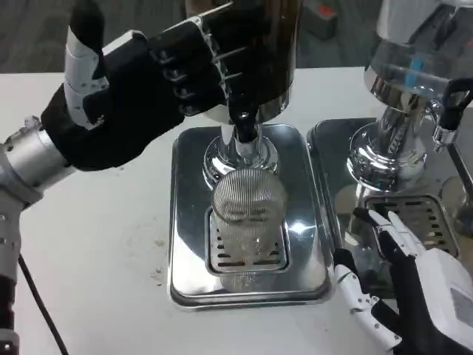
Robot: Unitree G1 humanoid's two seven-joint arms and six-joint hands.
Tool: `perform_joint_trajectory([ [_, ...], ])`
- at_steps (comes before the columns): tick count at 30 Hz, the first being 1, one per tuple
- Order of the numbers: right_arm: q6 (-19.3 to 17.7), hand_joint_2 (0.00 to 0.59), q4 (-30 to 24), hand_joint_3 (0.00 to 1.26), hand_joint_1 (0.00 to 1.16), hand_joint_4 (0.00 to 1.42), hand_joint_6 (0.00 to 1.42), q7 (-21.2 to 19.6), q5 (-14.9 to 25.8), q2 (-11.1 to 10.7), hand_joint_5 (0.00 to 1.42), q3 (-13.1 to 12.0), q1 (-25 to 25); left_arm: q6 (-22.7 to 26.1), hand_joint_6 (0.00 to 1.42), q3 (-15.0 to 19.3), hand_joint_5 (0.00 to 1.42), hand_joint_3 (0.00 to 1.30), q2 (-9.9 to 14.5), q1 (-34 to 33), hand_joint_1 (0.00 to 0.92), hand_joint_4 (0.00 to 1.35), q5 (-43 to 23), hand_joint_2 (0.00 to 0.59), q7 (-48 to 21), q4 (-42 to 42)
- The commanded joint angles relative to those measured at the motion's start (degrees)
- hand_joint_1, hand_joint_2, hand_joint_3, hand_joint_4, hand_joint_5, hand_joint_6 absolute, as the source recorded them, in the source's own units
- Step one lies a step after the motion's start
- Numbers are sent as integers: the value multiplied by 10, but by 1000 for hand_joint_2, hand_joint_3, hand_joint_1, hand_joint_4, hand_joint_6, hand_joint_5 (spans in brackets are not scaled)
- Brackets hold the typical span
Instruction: Grasp the cup under the faucet to collect the drink, then remove the cup.
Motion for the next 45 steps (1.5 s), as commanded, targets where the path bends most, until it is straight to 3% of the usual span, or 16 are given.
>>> perform_joint_trajectory([
  [1,7,411,0,195,208,86,286,-6,5,2,108,-2,3,-30,92,-9,57,141,-5,-8,0,21,20,60,6,10],
  [13,7,399,1,197,202,95,286,-4,8,0,118,-4,2,-83,85,-14,36,120,-8,-7,0,7,50,59,22,27],
  [45,8,392,2,197,179,96,286,0,19,-1,122,-2,2,-155,85,-54,33,117,7,15,0,0,98,59,10,37],
])
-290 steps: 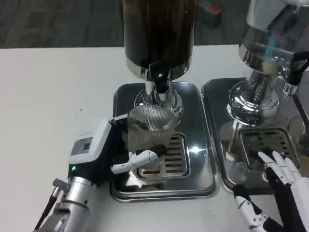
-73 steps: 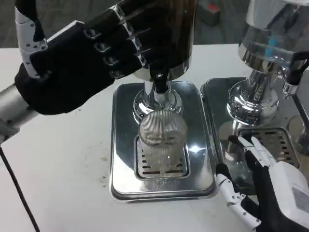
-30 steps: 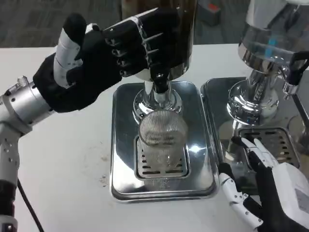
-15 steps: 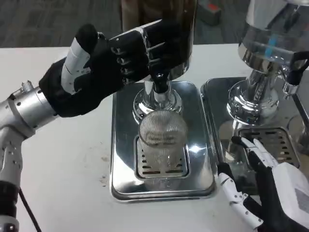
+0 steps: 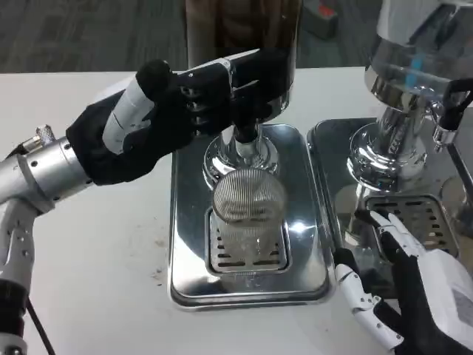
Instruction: Grasp the cup under the faucet to collect the drink, then remove the cup.
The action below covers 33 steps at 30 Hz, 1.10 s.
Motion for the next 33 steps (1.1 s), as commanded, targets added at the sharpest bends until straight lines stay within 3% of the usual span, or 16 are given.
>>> perform_joint_trajectory([
  [1,6,391,1,197,178,96,286,-1,6,-1,122,-1,2,-21,85,-10,33,117,9,9,0,0,13,59,-8,-9],
  [33,7,385,-4,197,160,96,266,1,10,-4,122,-3,4,-163,85,-48,32,140,22,25,0,17,61,61,6,6],
])
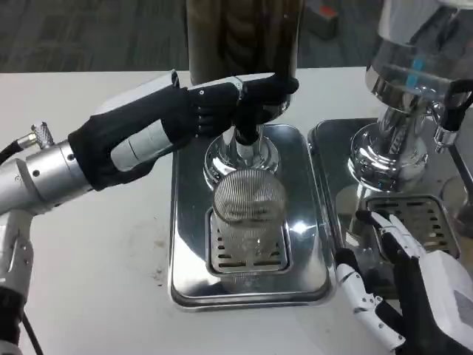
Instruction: Grasp the cup under the faucet to collect the drink, then remove the cup.
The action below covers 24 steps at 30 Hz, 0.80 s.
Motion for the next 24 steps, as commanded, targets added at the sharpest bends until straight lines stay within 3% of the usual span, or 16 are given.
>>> perform_joint_trajectory([
  [1,7,385,-5,197,160,96,266,1,1,-2,122,-2,2,-25,85,-16,32,140,7,13,0,17,21,61,-4,7],
  [24,7,369,-7,206,160,96,248,8,4,-6,122,-7,-3,-123,100,-45,20,122,22,22,0,0,51,73,34,2],
])
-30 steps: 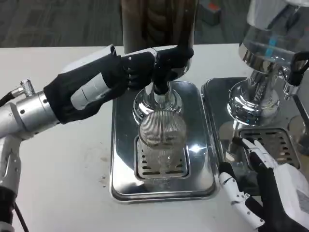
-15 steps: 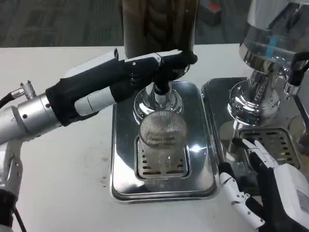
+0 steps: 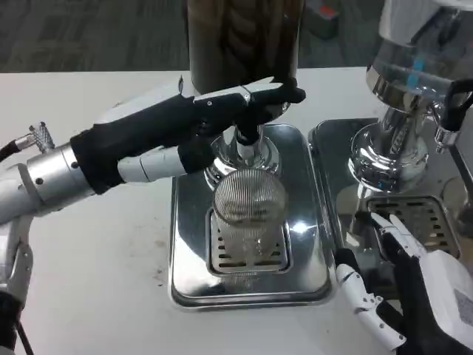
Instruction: Grasp the cup under the faucet to collect the drink, then remove the cup.
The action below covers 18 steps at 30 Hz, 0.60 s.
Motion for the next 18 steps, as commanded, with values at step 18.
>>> perform_joint_trajectory([
  [18,6,367,-5,206,172,96,234,2,6,-3,122,-5,0,-60,111,-35,10,118,19,18,0,0,37,74,21,-8],
])
